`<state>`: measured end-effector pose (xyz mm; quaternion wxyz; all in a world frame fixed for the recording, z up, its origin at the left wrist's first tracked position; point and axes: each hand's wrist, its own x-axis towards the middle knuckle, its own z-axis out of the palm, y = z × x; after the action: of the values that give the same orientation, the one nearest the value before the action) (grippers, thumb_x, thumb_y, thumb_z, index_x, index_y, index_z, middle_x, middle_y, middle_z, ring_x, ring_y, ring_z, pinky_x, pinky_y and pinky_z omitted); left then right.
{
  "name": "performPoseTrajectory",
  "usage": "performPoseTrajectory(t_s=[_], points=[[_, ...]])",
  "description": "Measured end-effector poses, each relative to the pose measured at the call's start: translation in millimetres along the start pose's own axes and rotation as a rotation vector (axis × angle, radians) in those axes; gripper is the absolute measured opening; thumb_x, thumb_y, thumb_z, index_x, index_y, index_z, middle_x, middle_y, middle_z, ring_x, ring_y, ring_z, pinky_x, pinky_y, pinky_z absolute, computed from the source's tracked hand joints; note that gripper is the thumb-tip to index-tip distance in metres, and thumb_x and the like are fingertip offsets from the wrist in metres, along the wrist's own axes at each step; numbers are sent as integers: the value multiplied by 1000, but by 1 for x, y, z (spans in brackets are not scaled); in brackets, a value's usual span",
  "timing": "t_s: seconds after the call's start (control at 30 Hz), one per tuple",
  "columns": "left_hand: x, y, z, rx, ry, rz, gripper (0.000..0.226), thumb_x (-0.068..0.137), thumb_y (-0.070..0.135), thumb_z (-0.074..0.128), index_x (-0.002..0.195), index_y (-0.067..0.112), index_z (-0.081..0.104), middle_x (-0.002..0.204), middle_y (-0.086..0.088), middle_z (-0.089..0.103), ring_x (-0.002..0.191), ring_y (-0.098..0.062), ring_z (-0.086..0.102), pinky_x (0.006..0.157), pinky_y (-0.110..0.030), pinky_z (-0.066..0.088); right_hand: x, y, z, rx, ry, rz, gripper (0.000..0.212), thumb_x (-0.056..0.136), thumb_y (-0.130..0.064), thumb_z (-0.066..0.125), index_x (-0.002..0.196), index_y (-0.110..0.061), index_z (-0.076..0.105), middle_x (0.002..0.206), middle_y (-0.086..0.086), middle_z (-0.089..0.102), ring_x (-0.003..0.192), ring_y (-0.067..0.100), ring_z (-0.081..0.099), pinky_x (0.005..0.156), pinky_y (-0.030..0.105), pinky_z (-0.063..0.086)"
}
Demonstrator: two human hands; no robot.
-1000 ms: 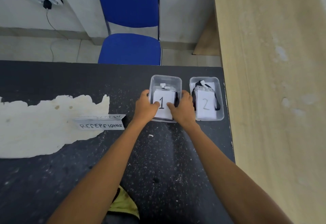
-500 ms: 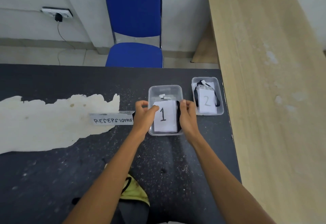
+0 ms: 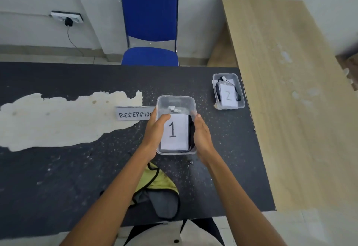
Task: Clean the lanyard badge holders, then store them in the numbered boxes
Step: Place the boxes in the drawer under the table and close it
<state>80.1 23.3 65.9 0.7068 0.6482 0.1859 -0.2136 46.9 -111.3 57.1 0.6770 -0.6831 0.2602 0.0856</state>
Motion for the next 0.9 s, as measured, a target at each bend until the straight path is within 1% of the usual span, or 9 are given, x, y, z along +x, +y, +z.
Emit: performPoseTrajectory(t_s=[0.03,0.13,0.2,0.37,0.53,0.63,0.7,0.8,0.9], points=[[-5,-2,-4,-2,3,4,29,92,27,52,121,29,56,97,-3,69,83,-18,66,64,-30,51,-6,3,2,2,-4,6,30,103,-41,24,115,-36,52,106,-22,58,93,-11,55,75,7,46],[-20,-9,-15,-1,6,23,31,93,29,51,124,30,55,99,-3,69,83,-17,66,66,-31,51,-21,9,10,-11,-7,3,41,102,-46,26,133,-30,48,129,-16,49,118,3,49,104,28,40],[-29,-17,-23,-9,26,29,33,93,28,52,126,29,54,101,-3,69,81,-14,67,63,-27,51,-27,15,16,-32,-22,28,48,100,-50,28,139,-27,44,135,-15,45,126,7,45,110,35,35],[-57,-33,-47,-73,145,63,35,94,23,51,128,30,53,100,3,68,79,-8,66,57,-18,50,-43,29,35,-93,-124,19,44,98,-54,33,127,-30,55,127,-7,59,118,10,55,105,40,43],[-86,-52,-74,-154,270,44,34,93,23,54,126,31,54,108,1,67,93,-15,65,66,-24,51,-62,45,62,-176,-234,18,60,90,-67,35,133,-28,51,138,-5,54,128,13,49,110,44,37],[-101,-62,-97,-186,356,36,39,92,25,55,131,28,51,115,-2,65,99,-19,64,72,-28,52,-76,45,85,-184,-324,-4,48,97,-56,33,132,-31,51,136,-9,53,126,8,49,109,38,37],[-111,-69,-114,-205,411,45,42,92,25,55,133,28,51,117,-1,65,101,-17,64,76,-29,52,-86,46,102,-202,-376,-12,47,96,-56,33,132,-32,53,134,-11,55,124,8,50,108,39,39],[-124,-77,-141,-222,495,59,35,92,27,54,126,34,54,117,1,65,104,-17,62,86,-35,52,-96,50,130,-249,-456,-31,51,95,-57,31,133,-32,52,134,-9,56,123,7,51,108,40,39],[-136,-85,-172,-267,572,70,35,92,28,54,127,33,53,114,2,65,98,-15,63,79,-31,52,-105,55,159,-308,-522,-49,49,98,-53,30,137,-29,49,136,-12,52,125,5,47,110,33,36]])
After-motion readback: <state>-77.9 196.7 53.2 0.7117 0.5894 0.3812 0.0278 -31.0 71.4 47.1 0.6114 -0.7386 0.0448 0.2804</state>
